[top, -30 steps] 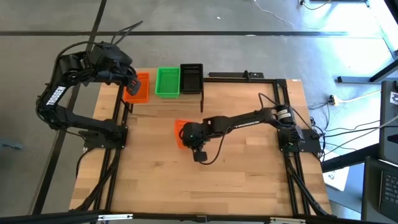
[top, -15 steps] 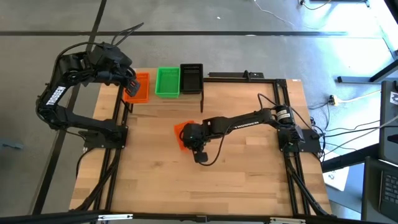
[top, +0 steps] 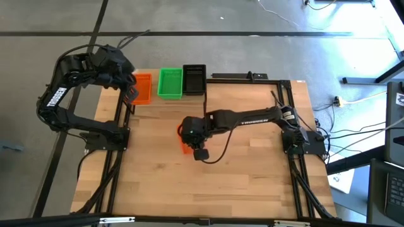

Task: Stack baskets on shelf by color
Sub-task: Stack the orange bin on the orange bins on the shelf

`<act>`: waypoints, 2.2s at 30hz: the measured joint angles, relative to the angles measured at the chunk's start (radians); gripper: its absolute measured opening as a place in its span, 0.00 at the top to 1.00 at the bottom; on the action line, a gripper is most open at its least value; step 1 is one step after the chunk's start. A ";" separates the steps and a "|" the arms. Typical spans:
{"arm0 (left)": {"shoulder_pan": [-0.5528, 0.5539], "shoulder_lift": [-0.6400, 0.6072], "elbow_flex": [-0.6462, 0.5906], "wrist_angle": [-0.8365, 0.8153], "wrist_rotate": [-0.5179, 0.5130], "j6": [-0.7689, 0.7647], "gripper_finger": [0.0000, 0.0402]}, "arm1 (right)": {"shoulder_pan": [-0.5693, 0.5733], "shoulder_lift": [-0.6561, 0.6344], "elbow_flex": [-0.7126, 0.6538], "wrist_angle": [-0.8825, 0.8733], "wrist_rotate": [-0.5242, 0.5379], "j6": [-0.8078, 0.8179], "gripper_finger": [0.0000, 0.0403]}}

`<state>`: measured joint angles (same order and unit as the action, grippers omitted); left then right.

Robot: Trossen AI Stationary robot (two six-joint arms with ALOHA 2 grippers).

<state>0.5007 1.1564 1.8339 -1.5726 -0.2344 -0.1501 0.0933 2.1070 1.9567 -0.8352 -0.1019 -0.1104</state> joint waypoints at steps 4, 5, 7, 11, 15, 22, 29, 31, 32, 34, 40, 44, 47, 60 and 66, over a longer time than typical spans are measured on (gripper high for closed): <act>0.000 0.003 0.000 0.001 0.100 0.053 1.00 | 0.001 -0.001 0.132 -0.140 0.064 0.001 0.81; 0.000 0.006 0.000 0.001 0.111 0.063 1.00 | 0.003 -0.001 0.167 -0.177 0.083 0.001 0.81; 0.000 0.012 0.000 0.001 0.139 0.091 1.00 | 0.008 -0.001 0.232 -0.241 0.128 0.002 0.83; 0.000 0.015 0.000 0.001 0.231 0.166 1.00 | 0.024 -0.002 0.363 -0.387 0.218 0.003 0.86; 0.000 0.021 0.000 0.002 0.353 0.270 1.00 | 0.038 -0.056 0.371 -0.435 0.324 0.004 0.88; -0.014 0.041 0.000 0.001 0.471 0.317 1.00 | 0.039 -0.179 0.367 -0.618 0.408 0.076 0.96; -0.057 0.091 0.000 0.015 0.457 0.317 0.92 | 0.039 -0.300 0.366 -0.739 0.424 0.140 0.98; -0.071 0.116 0.000 0.014 0.468 0.318 0.88 | 0.039 -0.334 0.366 -0.738 0.424 0.155 0.97; -0.081 0.128 0.000 0.014 0.477 0.318 0.86 | 0.039 -0.352 0.366 -0.737 0.423 0.156 0.97; -0.101 0.159 0.000 0.020 0.481 0.321 0.83 | 0.039 -0.387 0.366 -0.737 0.424 0.157 0.97; -0.198 0.270 0.001 0.027 0.517 0.593 0.81 | 0.039 -0.509 0.366 -0.737 0.424 0.151 0.99; -0.269 0.359 0.000 0.045 0.516 0.733 0.81 | 0.039 -0.597 0.366 -0.736 0.408 0.155 0.99; -0.310 0.425 0.000 0.050 0.514 0.780 0.81 | 0.039 -0.651 0.366 -0.736 0.346 0.158 0.98; -0.467 0.685 0.000 0.075 0.514 0.895 0.81 | 0.039 -0.731 0.366 -0.736 0.232 0.111 0.97; -0.502 0.789 0.000 0.095 0.505 0.862 0.81 | 0.039 -0.729 0.366 -0.736 0.159 0.058 0.97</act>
<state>-0.0010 1.9454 1.8336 -1.4776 0.2703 0.7116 0.1326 1.3781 2.3230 -1.5707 0.0573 -0.0521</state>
